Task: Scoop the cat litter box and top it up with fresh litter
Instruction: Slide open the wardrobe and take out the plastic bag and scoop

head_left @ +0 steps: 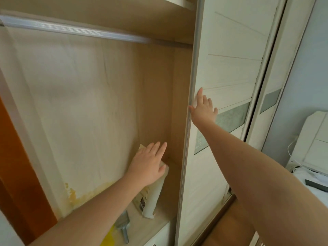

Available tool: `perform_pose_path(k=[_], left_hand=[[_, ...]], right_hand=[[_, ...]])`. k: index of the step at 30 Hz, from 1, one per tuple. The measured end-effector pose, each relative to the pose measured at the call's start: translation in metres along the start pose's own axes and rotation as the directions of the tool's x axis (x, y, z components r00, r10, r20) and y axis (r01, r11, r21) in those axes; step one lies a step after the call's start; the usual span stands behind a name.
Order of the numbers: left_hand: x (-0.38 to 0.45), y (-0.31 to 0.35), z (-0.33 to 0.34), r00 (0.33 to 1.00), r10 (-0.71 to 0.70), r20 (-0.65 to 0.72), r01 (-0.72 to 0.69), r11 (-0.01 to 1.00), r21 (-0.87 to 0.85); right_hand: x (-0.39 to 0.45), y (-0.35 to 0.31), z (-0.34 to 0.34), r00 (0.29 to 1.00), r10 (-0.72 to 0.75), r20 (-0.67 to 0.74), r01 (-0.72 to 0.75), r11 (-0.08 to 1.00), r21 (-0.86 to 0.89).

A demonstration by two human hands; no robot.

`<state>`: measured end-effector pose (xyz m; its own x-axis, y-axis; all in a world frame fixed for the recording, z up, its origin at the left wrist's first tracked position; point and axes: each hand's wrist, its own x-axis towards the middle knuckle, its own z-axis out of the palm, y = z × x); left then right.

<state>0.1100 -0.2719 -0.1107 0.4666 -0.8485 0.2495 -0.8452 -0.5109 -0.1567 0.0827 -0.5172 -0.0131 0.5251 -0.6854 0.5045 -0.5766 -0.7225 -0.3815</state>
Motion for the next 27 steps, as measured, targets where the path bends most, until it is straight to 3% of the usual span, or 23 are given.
perform_pose_path(k=[5, 11, 15, 23, 27], left_hand=[[-0.003, -0.008, -0.002, 0.999, -0.022, -0.03, 0.023, 1.0, 0.021], [-0.006, -0.012, -0.008, 0.998, -0.061, -0.031, 0.062, 0.998, 0.026], [-0.017, -0.014, -0.01, 0.997, -0.08, -0.005, 0.08, 0.996, 0.045], [-0.083, -0.017, 0.008, 0.965, -0.229, 0.13, 0.252, 0.945, -0.206], [-0.122, -0.018, 0.026, 0.975, -0.157, 0.159, 0.196, 0.942, -0.271]], right_hand=[[0.0, 0.013, -0.002, 0.991, 0.089, 0.103, -0.08, 0.993, -0.082], [-0.043, 0.032, 0.016, 0.969, 0.065, 0.237, -0.033, 0.99, -0.134], [-0.082, 0.032, 0.023, 0.953, -0.007, 0.303, 0.047, 0.991, -0.124], [-0.174, 0.014, 0.038, 0.88, -0.19, 0.434, 0.194, 0.98, 0.036], [-0.217, 0.005, 0.05, 0.868, -0.31, 0.389, 0.315, 0.948, 0.052]])
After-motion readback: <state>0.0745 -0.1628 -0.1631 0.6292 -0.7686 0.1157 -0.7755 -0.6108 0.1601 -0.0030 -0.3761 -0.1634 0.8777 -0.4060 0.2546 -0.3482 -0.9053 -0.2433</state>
